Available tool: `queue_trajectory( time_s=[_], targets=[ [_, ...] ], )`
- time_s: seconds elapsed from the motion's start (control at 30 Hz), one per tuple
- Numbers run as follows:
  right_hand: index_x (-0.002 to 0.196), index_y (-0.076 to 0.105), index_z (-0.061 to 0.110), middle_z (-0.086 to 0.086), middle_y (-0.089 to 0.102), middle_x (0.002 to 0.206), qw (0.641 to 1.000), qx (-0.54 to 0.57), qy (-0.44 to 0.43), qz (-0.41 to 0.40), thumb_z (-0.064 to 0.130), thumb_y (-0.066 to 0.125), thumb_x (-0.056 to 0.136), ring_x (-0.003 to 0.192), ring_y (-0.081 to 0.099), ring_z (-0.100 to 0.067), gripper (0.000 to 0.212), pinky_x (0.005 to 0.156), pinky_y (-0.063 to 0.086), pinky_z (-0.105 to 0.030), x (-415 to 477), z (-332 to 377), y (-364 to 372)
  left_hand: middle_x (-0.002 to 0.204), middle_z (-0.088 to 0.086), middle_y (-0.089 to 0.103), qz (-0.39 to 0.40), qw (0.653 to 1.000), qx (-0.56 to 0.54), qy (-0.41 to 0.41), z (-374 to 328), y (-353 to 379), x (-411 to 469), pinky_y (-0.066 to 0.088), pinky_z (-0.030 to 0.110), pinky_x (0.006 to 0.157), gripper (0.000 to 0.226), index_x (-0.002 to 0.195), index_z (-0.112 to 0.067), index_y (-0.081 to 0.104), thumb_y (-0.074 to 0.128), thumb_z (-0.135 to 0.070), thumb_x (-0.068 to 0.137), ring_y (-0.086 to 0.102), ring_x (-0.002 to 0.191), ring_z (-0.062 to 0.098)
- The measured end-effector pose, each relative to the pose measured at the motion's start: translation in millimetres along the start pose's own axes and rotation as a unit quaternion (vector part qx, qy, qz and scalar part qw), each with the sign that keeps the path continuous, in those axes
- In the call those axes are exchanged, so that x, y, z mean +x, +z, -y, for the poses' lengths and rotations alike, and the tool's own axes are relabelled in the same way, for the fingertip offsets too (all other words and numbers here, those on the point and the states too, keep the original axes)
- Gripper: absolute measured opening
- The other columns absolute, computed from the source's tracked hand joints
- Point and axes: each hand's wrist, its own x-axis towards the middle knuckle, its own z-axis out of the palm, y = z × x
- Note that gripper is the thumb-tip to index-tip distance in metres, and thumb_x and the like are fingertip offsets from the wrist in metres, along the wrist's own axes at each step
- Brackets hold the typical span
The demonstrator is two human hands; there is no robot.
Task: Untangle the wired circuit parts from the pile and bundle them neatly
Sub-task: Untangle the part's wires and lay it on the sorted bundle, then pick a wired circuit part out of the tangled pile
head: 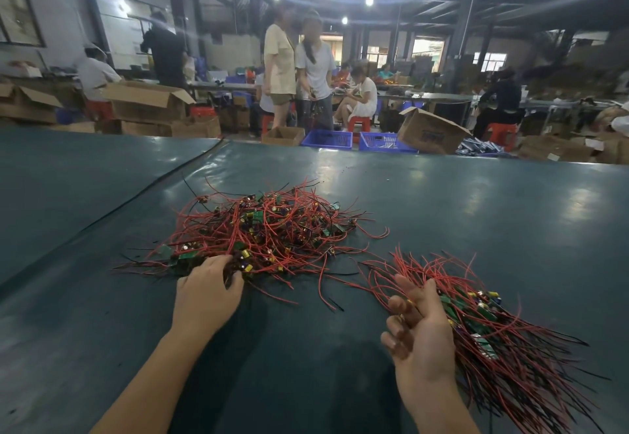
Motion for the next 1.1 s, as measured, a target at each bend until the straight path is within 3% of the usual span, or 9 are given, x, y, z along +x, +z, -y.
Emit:
queue_trajectory(
  time_s=[0.2, 0.33, 0.43, 0.5, 0.7, 0.8, 0.87, 1.0, 1.1],
  targets=[
    [0.101, 0.069, 0.015, 0.004, 0.055, 0.058, 1.000, -0.030, 0.004, 0.007, 0.048, 0.046, 0.098, 0.041, 0.034, -0.008, 0.040, 0.037, 0.025, -0.020, 2, -3, -2, 0.106, 0.008, 0.071, -0.085, 0.992, -0.070, 0.065, -8, 0, -4, 0.047, 0.045, 0.089, 0.019, 0.106, -0.006, 0.071, 0.059, -0.007, 0.091, 0.061, 0.101, 0.029],
    [0.100, 0.070, 0.012, 0.003, 0.055, 0.059, 0.998, -0.063, 0.005, 0.023, 0.046, 0.048, 0.098, 0.041, 0.035, -0.008, 0.040, 0.037, 0.026, -0.020, 2, -6, -2, 0.087, 0.006, 0.072, -0.119, 0.968, -0.177, 0.131, -25, 1, -13, 0.052, 0.033, 0.074, 0.013, 0.090, -0.002, 0.073, 0.062, 0.003, 0.088, 0.064, 0.084, 0.024],
    [0.099, 0.071, 0.010, 0.002, 0.057, 0.060, 0.995, -0.091, 0.002, 0.037, 0.043, 0.051, 0.097, 0.042, 0.038, -0.007, 0.038, 0.035, 0.026, -0.019, 3, -9, -1, 0.079, -0.006, 0.067, -0.158, 0.936, -0.250, 0.188, -43, -2, -25, 0.051, 0.025, 0.067, 0.010, 0.079, -0.007, 0.074, 0.066, -0.008, 0.085, 0.063, 0.076, 0.009],
    [0.097, 0.072, 0.011, 0.001, 0.060, 0.061, 0.991, -0.125, 0.002, 0.051, 0.042, 0.053, 0.096, 0.042, 0.040, -0.007, 0.037, 0.035, 0.027, -0.020, 3, -12, 1, 0.078, -0.010, 0.067, -0.157, 0.918, -0.292, 0.218, -55, -3, -35, 0.052, 0.025, 0.063, 0.021, 0.073, -0.009, 0.073, 0.061, -0.022, 0.085, 0.062, 0.074, 0.006],
    [0.088, 0.074, 0.018, -0.001, 0.076, 0.082, 0.961, -0.257, -0.006, 0.101, 0.041, 0.057, 0.093, 0.055, 0.060, -0.010, 0.029, 0.044, 0.040, -0.022, -4, -21, 8, 0.066, -0.006, 0.064, -0.090, 0.891, -0.288, 0.339, -84, 3, -61, 0.049, 0.027, 0.058, 0.031, 0.058, -0.009, 0.066, 0.059, -0.023, 0.086, 0.059, 0.063, 0.010],
    [0.078, 0.076, 0.012, -0.007, 0.075, 0.077, 0.959, -0.256, -0.012, 0.122, 0.029, 0.060, 0.093, 0.063, 0.065, -0.015, 0.028, 0.053, 0.049, -0.027, -6, -23, 12, 0.066, -0.004, 0.064, -0.024, 0.879, -0.281, 0.384, -89, 9, -70, 0.048, 0.025, 0.057, 0.030, 0.058, -0.010, 0.066, 0.062, -0.023, 0.085, 0.057, 0.061, 0.013],
    [0.084, 0.074, 0.004, -0.007, 0.074, 0.071, 0.965, -0.230, -0.015, 0.127, 0.014, 0.061, 0.093, 0.062, 0.067, -0.013, 0.018, 0.056, 0.054, -0.022, -7, -25, 13, 0.066, -0.003, 0.062, 0.018, 0.875, -0.279, 0.394, -90, 13, -74, 0.047, 0.026, 0.059, 0.029, 0.058, -0.010, 0.065, 0.063, -0.022, 0.084, 0.055, 0.063, 0.013],
    [0.090, 0.071, 0.010, -0.008, 0.076, 0.075, 0.969, -0.224, -0.029, 0.098, -0.001, 0.063, 0.090, 0.074, 0.072, -0.020, 0.014, 0.075, 0.060, -0.036, -5, -26, 8, 0.065, -0.005, 0.062, 0.111, 0.872, -0.345, 0.328, -89, 15, -75, 0.049, 0.033, 0.060, 0.031, 0.059, -0.018, 0.064, 0.063, -0.031, 0.088, 0.058, 0.062, 0.013],
    [0.089, 0.073, 0.013, -0.005, 0.076, 0.075, 0.966, -0.228, -0.074, 0.092, -0.003, 0.063, 0.089, 0.072, 0.072, -0.017, 0.018, 0.071, 0.060, -0.029, -4, -26, 8, 0.066, 0.004, 0.067, 0.192, 0.865, -0.428, 0.180, -93, 13, -74, 0.052, 0.043, 0.066, 0.050, 0.065, -0.014, 0.066, 0.048, -0.049, 0.096, 0.063, 0.063, 0.024]
  ],
)
